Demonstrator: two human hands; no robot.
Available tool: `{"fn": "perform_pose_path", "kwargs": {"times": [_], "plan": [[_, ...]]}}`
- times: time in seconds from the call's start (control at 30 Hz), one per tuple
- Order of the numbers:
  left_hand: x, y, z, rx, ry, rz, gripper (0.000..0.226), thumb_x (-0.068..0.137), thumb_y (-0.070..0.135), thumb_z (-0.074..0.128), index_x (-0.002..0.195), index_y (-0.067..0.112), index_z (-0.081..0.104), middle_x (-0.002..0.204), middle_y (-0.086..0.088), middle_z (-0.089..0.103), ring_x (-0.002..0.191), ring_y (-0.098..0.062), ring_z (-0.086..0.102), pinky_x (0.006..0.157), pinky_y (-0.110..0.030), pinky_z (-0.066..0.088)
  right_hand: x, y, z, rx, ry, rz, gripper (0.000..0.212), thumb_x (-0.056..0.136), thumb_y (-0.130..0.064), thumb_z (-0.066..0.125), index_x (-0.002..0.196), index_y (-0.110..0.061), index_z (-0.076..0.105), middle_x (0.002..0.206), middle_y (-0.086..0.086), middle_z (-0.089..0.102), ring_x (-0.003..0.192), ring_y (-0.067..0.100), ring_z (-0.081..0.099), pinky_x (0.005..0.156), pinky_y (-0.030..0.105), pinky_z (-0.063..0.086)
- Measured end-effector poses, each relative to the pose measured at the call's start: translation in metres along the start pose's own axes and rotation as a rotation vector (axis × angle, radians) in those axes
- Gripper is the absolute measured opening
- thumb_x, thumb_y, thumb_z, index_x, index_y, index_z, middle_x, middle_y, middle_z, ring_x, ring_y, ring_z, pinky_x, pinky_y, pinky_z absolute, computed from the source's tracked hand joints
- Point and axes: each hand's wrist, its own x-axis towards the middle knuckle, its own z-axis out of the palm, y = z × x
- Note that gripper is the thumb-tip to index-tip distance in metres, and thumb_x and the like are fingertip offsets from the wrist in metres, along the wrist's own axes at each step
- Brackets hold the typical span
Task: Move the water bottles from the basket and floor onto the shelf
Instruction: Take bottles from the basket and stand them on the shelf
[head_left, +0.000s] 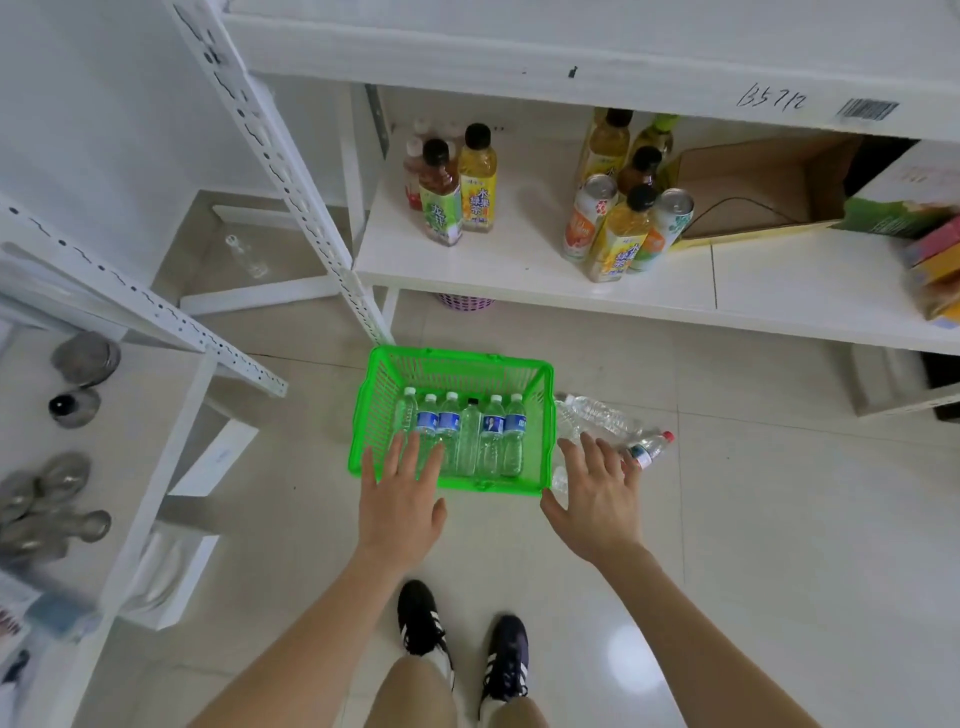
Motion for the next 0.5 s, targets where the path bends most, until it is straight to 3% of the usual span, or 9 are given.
{"fn": "perform_pose_path", "kwargs": {"times": [0.33, 0.5], "plan": [[0.095, -0.057, 0.091, -0.011, -0.081, 0.002, 0.071, 0.084, 0.044, 0.062, 0.147, 0.023, 0.036, 0.156, -0.012, 0.033, 0.145, -0.032, 0.027, 0.114, -0.057, 0.022, 0.099, -0.033, 0.095, 0.125, -0.056, 0.085, 0.067, 0.083, -0.048, 0.059, 0.141, -0.016, 0.044, 0.146, 0.014, 0.045, 0.134, 0.034, 0.038, 0.113, 0.053, 0.023], [0.153, -0.072, 0.165, -0.07, -0.137, -0.009, 0.071, 0.088, 0.046, 0.056, 0.15, 0.024, 0.029, 0.159, -0.011, 0.024, 0.148, -0.03, 0.02, 0.117, -0.054, 0.021, 0.158, -0.04, 0.165, 0.157, -0.082, 0.137, 0.068, 0.085, -0.048, 0.056, 0.144, -0.018, 0.039, 0.149, 0.011, 0.042, 0.136, 0.031, 0.036, 0.114, 0.051, 0.023]]}}
